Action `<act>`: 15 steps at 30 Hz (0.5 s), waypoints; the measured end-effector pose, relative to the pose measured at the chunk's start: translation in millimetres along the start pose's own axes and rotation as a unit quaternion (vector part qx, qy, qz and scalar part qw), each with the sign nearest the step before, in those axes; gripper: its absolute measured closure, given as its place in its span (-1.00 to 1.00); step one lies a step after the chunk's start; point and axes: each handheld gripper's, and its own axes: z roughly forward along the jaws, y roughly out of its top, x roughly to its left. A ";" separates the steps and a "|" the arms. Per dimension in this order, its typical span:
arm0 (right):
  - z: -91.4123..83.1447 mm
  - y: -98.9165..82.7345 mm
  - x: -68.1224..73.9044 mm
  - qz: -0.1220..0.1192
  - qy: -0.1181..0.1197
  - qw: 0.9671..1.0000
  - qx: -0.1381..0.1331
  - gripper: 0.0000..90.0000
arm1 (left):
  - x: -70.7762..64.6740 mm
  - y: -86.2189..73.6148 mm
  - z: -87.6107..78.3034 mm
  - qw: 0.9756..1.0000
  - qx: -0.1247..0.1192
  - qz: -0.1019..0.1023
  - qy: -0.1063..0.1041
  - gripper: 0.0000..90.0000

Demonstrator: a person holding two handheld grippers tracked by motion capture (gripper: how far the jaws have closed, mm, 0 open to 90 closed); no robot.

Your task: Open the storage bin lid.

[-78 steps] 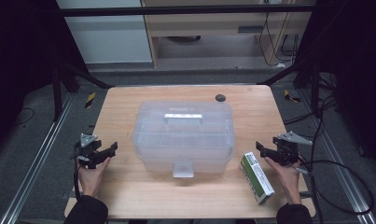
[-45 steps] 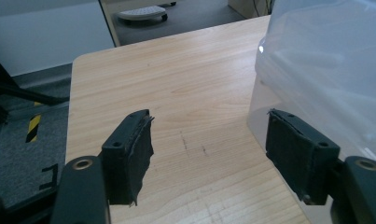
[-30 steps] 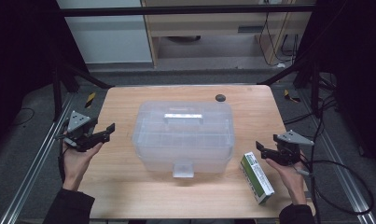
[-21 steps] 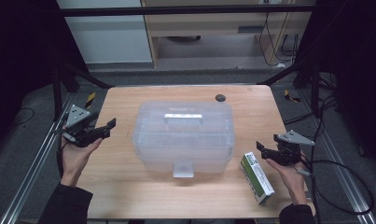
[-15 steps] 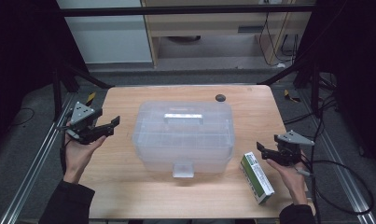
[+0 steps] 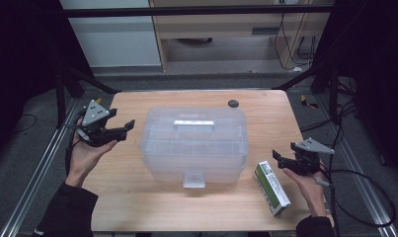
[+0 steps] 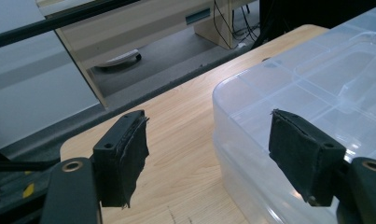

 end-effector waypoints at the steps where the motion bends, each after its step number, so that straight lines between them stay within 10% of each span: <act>1: 0.0 0.0 0.0 0.000 0.000 1.000 0.000 -0.47 | 0.0 0.0 0.0 1.000 0.000 0.000 0.000 -0.39; 15: 1.0 0.2 -0.1 0.000 0.013 1.000 0.007 -0.44 | -17.7 32.0 5.2 0.996 -0.001 0.072 -0.056 -0.38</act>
